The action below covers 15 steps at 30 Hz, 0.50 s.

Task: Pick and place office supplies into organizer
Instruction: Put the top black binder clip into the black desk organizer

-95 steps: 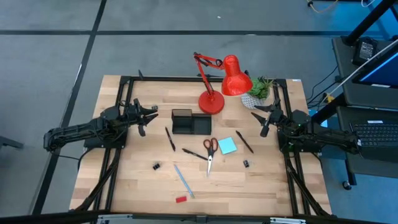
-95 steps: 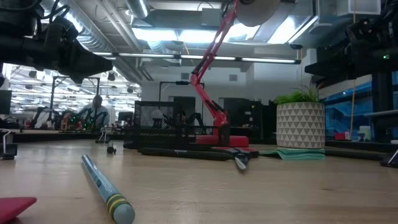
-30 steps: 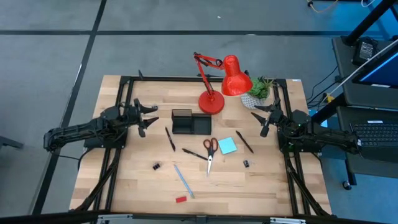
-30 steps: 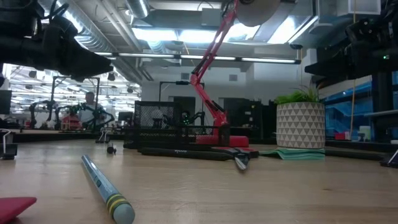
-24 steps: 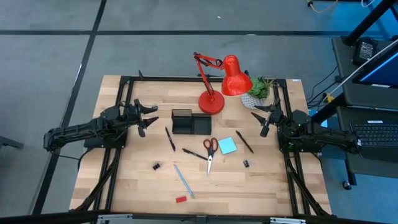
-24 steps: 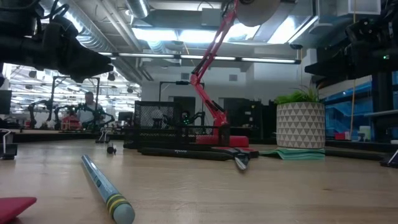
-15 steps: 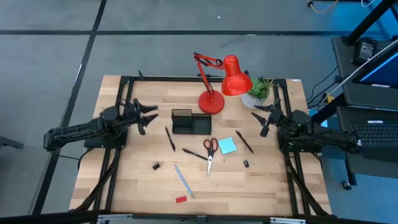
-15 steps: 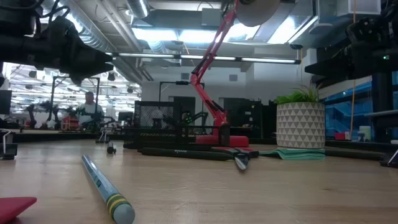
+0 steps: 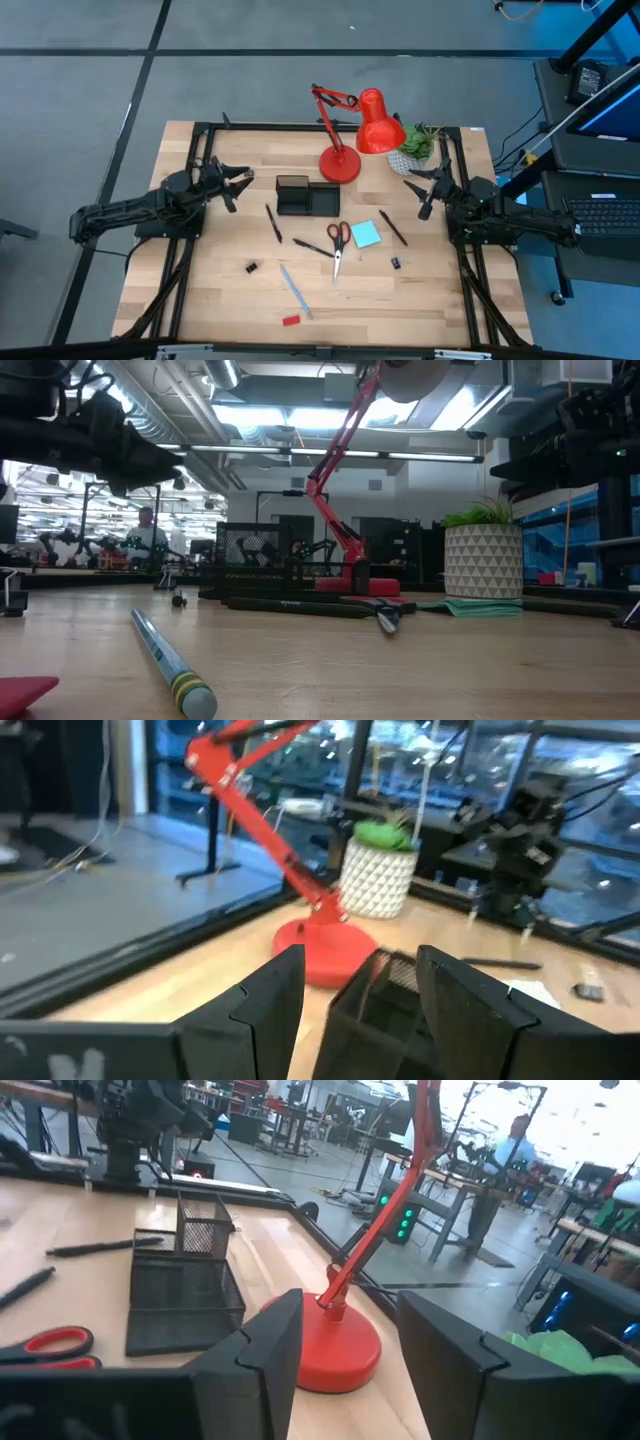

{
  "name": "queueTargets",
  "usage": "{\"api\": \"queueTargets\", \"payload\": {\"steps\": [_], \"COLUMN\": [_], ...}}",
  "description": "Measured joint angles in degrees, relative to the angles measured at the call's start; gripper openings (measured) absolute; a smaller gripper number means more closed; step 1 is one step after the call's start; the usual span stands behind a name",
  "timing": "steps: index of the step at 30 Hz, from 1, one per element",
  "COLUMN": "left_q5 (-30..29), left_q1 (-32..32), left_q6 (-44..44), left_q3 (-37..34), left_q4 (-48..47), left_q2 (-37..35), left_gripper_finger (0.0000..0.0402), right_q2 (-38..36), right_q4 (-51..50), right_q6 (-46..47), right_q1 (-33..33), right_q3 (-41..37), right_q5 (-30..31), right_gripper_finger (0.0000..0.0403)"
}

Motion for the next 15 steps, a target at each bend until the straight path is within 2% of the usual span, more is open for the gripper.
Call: {"api": "queueTargets", "payload": {"steps": [5, 10, 15], "left_q5": [-3.6, -8.5, -12.3], "left_q1": [0.0, 0.0, 0.4], "left_q6": [-2.6, -4.5, -12.1], "left_q3": [0.5, 2.8, 7.9], "left_q4": [-0.1, -0.5, -6.9], "left_q2": [5.6, 14.5, 25.2], "left_gripper_finger": [0.0187, 0.0187, 0.0187], "right_q2": [0.0, 0.0, 0.0], "right_q4": [0.0, 0.3, 1.3], "right_q6": [-3.2, -3.4, -3.4], "right_q1": [0.0, 0.0, 0.0], "right_q3": [0.0, 0.0, 0.0], "right_q5": [0.0, 0.0, 0.0], "right_gripper_finger": [0.0165, 0.0165, 0.0165]}}
